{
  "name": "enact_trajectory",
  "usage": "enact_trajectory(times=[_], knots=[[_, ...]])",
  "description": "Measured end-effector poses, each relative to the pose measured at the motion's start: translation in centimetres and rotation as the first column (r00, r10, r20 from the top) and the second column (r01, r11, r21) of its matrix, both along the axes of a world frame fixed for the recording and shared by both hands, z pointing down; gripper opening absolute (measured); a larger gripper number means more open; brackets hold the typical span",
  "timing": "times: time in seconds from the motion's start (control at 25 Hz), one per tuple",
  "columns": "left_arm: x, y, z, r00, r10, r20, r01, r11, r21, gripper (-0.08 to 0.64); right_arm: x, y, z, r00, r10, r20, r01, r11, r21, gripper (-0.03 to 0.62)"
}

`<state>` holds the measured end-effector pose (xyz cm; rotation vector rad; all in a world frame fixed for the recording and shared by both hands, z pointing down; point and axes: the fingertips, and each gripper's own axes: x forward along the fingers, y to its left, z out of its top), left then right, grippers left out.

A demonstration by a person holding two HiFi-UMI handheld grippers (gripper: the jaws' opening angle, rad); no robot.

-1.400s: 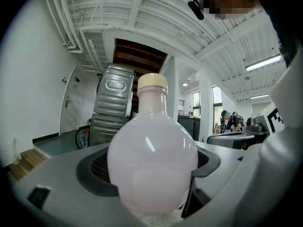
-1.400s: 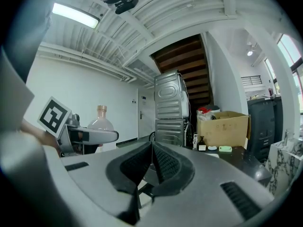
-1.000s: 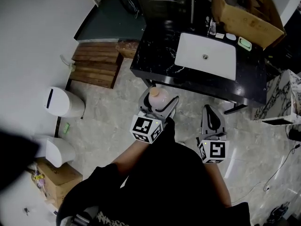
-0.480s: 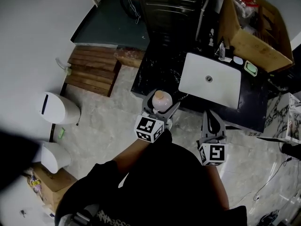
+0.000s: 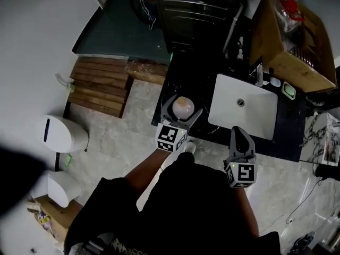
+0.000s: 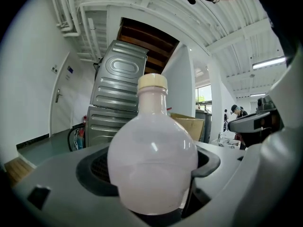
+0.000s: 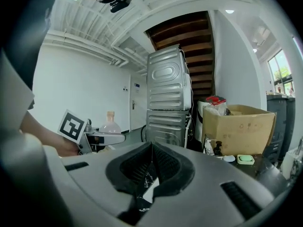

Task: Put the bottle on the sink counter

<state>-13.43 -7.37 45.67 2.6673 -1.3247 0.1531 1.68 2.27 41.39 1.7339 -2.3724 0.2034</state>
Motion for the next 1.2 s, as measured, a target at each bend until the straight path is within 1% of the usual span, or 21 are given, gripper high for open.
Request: enact_trajectory(times=[0.12,0.24,0.4,0.52,0.68,0.8,1.0,1.12,1.2], knots=[[-0.2,-3.0,1.1,1.0,0.012,0.007,-0.012,1.0,0.0,0.408,-0.5,-1.4,0.6,1.0,0.015,-0.002,-0.015,1.0,-0.022,0.038],[0.3,-5.2,2.2,1.0,0.024,0.01,-0.024,1.0,-0.015,0.409,-0.4,-2.1,1.0,1.0,0.024,-0.013,-0.025,0.999,-0.043,0.038],[1.8,-8.1,3.5,0.999,0.03,0.016,-0.03,0.999,-0.017,0.408,0.5,-3.2,1.6,0.999,0.042,-0.015,-0.043,0.998,-0.052,0.038],[3.4,-9.5,4.4,0.998,0.034,0.052,-0.033,0.999,-0.011,0.409,1.0,-3.8,2.0,0.999,0.044,-0.001,-0.044,0.997,-0.064,0.038],[5.5,-12.0,5.0,0.998,0.039,0.055,-0.039,0.999,-0.008,0.408,1.4,-6.0,2.2,0.999,0.026,0.045,-0.023,0.997,-0.07,0.038],[7.1,-13.9,5.8,0.997,0.055,0.056,-0.054,0.998,-0.02,0.408,2.0,-8.4,2.3,0.999,0.0,0.039,0.002,0.998,-0.057,0.038],[9.8,-17.3,7.1,0.995,0.093,0.029,-0.091,0.994,-0.063,0.408,3.3,-12.4,3.4,0.998,-0.06,0.011,0.061,0.995,-0.074,0.04],[11.0,-18.8,9.1,0.993,0.104,0.06,-0.098,0.991,-0.095,0.408,4.6,-14.5,4.2,0.998,-0.048,0.043,0.052,0.994,-0.096,0.039],[12.0,-20.1,10.4,0.99,0.1,0.105,-0.089,0.991,-0.101,0.408,5.6,-15.7,4.8,0.998,-0.042,0.053,0.048,0.993,-0.112,0.039]])
